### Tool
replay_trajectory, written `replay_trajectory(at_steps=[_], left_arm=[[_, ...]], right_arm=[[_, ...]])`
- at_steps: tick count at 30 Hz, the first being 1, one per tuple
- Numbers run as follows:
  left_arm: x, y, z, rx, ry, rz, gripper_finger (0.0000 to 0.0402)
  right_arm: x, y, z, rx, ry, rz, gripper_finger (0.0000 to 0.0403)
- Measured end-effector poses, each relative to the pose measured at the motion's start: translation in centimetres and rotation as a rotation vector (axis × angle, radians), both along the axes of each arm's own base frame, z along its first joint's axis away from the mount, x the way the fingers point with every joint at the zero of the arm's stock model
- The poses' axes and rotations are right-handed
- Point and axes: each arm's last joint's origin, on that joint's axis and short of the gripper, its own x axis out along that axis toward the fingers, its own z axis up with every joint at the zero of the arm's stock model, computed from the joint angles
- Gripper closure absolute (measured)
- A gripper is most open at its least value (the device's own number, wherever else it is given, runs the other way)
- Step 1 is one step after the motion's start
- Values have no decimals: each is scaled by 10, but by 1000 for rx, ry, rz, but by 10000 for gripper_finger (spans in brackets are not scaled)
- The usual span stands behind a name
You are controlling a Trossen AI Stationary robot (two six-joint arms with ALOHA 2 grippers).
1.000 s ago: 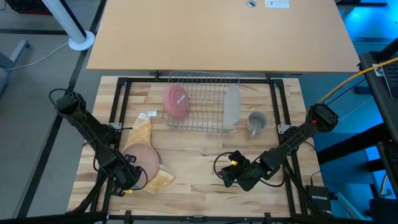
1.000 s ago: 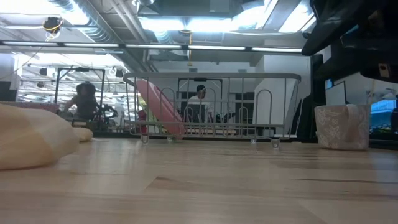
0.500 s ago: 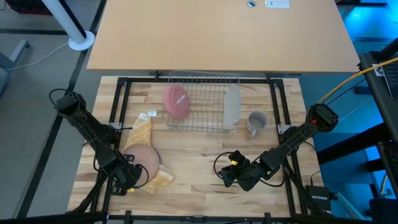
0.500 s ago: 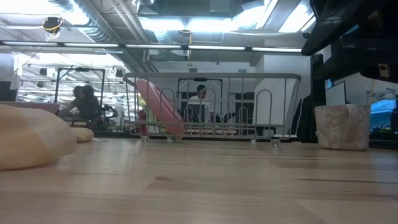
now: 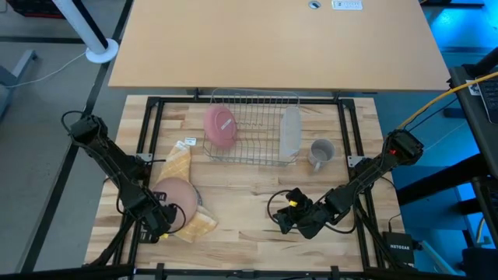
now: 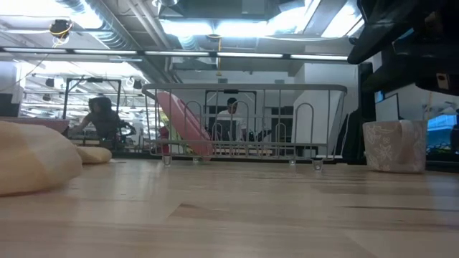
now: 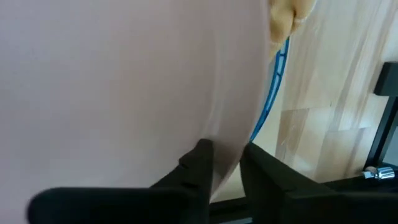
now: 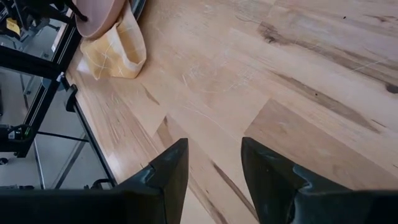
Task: Sort dishes
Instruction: Put the brown plate into the dish rack
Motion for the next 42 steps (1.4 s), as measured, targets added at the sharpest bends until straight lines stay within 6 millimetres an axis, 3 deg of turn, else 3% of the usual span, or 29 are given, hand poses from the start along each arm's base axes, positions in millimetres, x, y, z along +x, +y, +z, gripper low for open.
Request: replay_trajectory(at_steps=[6, 19, 28, 37, 42], left_arm=[[0, 0, 1, -12, 24, 56, 393], [5, -8, 14, -52, 0, 54, 399], [6, -9, 14, -63, -9, 57, 374], [7, -10, 15, -77, -22, 60, 283], [11, -13, 16, -88, -73, 80, 258]], right_arm=[[0, 0, 0, 0, 0, 0, 249], [0, 0, 0, 0, 0, -1, 249], [0, 0, 0, 0, 0, 0, 249], [0, 0, 0, 0, 0, 0, 249], [0, 0, 0, 0, 0, -1, 249]])
